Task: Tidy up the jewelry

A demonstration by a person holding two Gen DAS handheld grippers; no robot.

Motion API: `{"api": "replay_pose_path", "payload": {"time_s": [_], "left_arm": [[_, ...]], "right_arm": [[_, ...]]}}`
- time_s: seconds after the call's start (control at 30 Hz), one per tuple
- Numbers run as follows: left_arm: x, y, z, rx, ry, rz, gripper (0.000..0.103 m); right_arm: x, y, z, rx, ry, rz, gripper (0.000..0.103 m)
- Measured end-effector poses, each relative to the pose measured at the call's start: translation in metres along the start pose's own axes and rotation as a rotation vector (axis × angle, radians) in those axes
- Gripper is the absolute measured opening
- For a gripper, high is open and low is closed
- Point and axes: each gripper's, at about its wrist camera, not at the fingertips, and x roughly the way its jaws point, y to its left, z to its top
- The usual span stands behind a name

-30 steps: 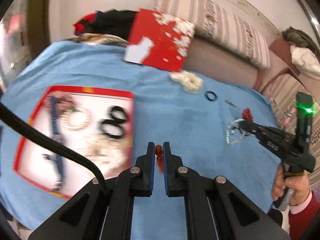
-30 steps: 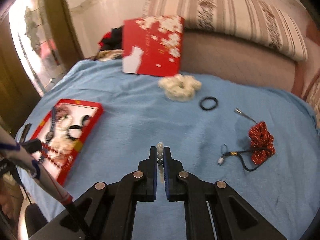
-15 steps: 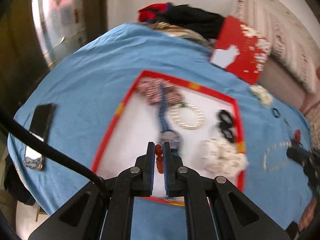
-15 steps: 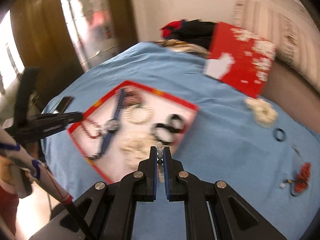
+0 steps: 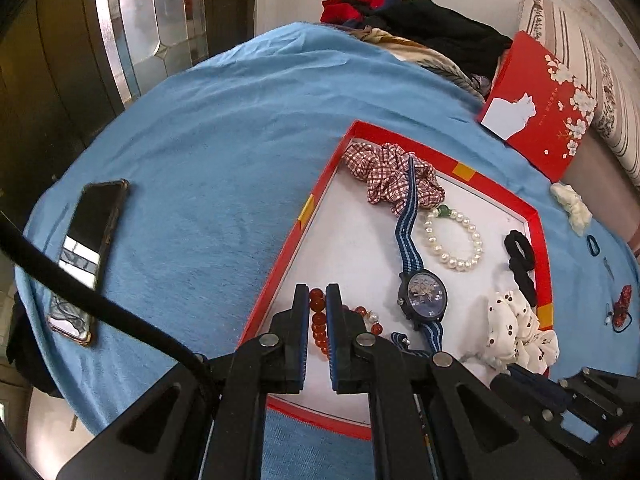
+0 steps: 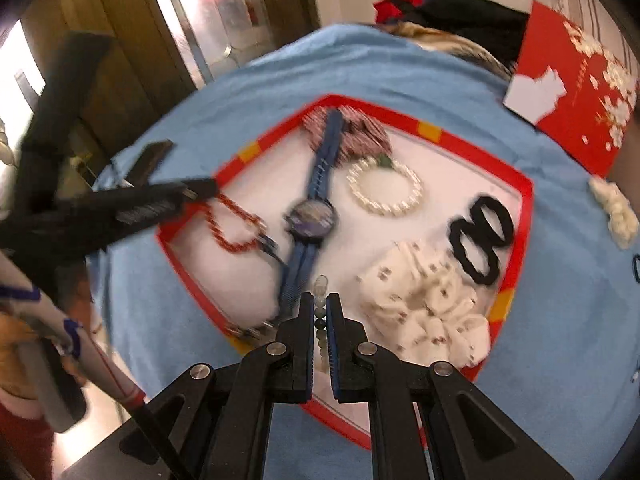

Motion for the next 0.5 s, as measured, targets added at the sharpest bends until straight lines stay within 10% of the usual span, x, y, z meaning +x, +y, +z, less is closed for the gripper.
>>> {"api": "replay_pose_path", "payload": {"time_s": [0.5], "left_arm": [[-0.101, -0.061, -0.036, 0.038, -0.147, -0.041, 0.040]], "right_arm": [[-0.081, -0.042, -0.059, -0.043, -0.108, -0.131, 0.045]]}}
